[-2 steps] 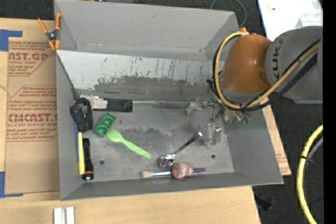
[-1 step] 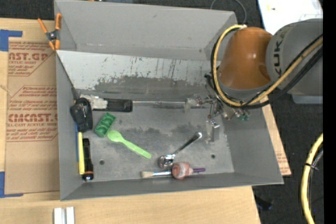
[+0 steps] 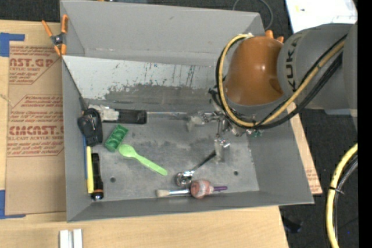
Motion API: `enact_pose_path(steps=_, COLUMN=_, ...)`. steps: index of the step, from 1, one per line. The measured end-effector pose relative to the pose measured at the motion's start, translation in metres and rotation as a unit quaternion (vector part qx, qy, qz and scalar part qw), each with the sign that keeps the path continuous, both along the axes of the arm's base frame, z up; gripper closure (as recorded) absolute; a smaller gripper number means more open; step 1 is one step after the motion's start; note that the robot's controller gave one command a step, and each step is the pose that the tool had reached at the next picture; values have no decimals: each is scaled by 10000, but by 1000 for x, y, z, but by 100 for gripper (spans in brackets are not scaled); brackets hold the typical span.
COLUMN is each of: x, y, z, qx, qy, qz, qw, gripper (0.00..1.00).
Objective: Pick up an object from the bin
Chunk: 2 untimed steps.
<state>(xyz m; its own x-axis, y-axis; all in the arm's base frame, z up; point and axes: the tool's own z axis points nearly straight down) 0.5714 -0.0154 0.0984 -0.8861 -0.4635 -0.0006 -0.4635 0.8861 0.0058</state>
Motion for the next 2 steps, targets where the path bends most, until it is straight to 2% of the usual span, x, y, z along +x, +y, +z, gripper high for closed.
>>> enact_pose_path(steps=1, x=5, y=-10, z=-23, qx=-26, qy=-54, qz=1412, qw=9900, gripper=0)
enact_pose_path(steps=2, x=-15, y=11, z=-28, qx=7, qy=-28, qz=2066, qw=9784, gripper=100)
